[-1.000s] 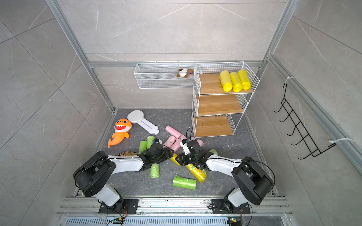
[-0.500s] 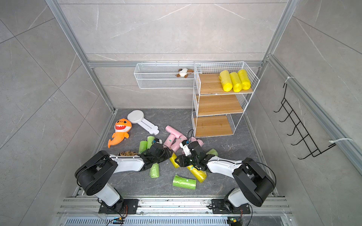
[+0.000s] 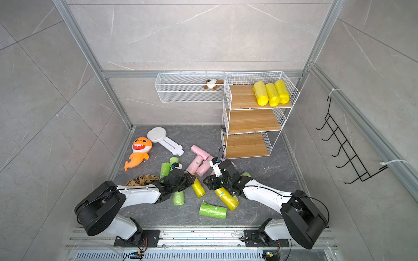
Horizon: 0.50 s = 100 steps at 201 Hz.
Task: Sort the rolls of trash bags by color and place them on the shelf
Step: Pick up the roll of trash bags from the center of the board, then place the roll of trash bags on the shelf.
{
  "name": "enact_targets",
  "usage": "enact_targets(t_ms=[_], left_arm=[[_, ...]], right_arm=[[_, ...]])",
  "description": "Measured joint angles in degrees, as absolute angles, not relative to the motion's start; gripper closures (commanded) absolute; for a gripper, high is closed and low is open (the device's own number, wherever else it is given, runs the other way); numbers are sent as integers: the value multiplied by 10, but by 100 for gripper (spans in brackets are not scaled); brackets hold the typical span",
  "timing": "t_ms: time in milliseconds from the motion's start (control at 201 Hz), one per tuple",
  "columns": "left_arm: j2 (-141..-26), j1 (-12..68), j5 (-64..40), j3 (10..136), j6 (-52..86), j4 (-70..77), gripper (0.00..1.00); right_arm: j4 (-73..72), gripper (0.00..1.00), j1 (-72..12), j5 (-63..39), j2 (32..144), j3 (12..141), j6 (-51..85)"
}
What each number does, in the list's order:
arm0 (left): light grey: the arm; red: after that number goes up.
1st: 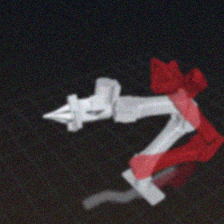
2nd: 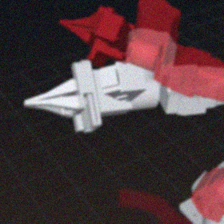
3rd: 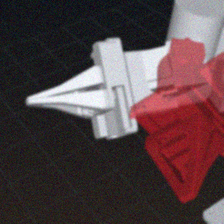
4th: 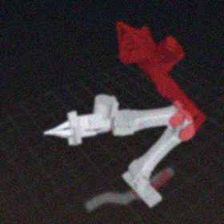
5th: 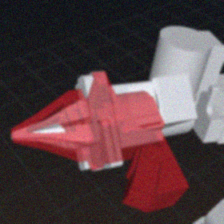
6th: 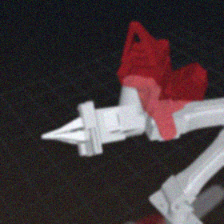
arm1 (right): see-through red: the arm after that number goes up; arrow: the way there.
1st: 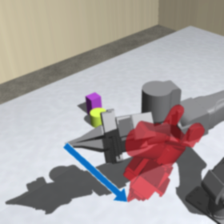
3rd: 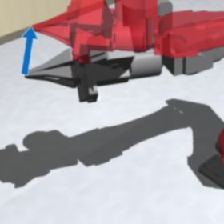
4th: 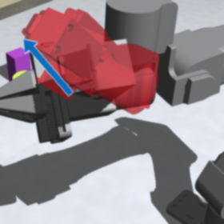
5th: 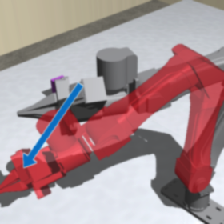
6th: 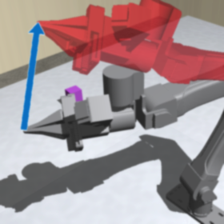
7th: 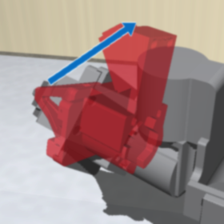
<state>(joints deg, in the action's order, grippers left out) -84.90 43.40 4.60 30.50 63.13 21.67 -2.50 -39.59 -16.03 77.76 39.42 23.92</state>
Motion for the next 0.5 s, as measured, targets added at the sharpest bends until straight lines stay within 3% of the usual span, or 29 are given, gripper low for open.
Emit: enact_targets(t_ms=[299,498], left_arm=[[-757,418,71,325,653,217,71],[-753,416,74,350,671,230,71]], right_arm=[[-63,12,-396,-179,738,406,264],[-103,9,-397,-182,741,409,284]])
